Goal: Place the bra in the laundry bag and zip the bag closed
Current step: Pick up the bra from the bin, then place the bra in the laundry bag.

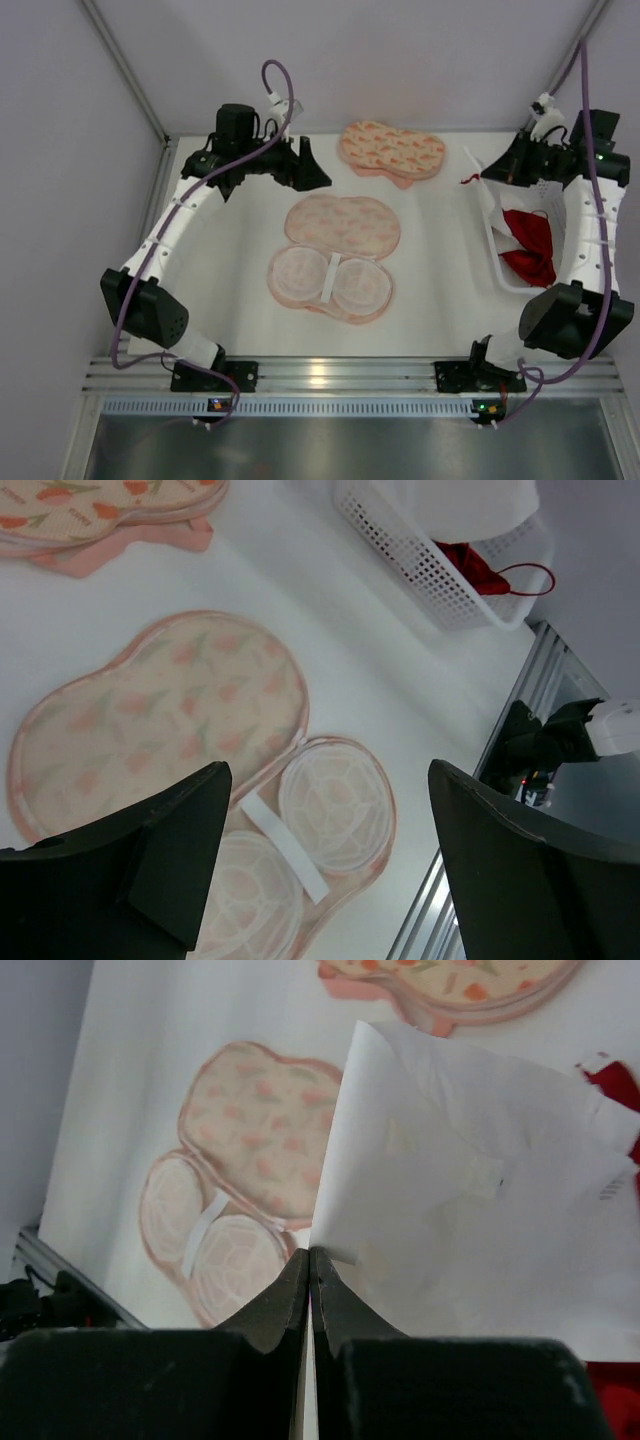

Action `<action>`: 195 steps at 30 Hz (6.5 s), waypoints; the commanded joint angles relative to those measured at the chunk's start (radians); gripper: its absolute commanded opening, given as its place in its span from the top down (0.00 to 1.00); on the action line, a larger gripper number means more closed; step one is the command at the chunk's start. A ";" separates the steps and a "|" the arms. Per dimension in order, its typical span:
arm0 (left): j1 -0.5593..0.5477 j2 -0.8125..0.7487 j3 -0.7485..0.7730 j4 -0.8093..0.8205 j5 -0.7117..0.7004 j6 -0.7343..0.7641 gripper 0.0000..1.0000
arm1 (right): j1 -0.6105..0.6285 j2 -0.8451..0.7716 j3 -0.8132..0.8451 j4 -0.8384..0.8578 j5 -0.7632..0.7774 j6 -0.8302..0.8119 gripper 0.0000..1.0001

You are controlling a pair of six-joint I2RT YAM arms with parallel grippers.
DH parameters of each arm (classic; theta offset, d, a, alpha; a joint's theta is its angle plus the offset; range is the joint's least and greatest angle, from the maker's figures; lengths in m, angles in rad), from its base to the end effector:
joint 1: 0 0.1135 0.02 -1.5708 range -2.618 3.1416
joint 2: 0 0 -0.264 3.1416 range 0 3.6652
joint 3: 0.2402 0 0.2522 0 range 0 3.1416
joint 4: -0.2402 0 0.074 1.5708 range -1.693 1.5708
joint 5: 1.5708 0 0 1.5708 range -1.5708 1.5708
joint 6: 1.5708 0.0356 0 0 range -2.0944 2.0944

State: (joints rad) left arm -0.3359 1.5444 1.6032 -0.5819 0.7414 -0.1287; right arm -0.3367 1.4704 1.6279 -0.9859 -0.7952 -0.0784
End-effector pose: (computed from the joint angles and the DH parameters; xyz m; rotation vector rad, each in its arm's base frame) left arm 0.3139 -0.1351 0.4016 0.6729 2.0006 -1.0529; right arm 0.2849 -0.0728 0.4010 -0.0723 2.1996 0.7183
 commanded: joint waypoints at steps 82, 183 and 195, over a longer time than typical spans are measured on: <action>-0.379 0.451 0.600 1.281 0.067 -1.042 1.00 | -0.283 -0.256 -0.395 0.222 -0.145 -0.135 0.09; 0.259 -0.069 -0.479 -0.194 0.162 0.212 1.00 | 0.978 0.025 -0.617 0.498 0.491 -0.339 1.00; 0.258 -0.201 -0.456 -0.197 0.239 0.251 1.00 | 0.936 -0.082 -0.487 0.296 0.376 -0.399 1.00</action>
State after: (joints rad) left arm -0.0830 1.4002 1.1164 -0.7731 0.9279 0.0879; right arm 0.6071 1.4269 1.0657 -0.6117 -0.3611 -0.4297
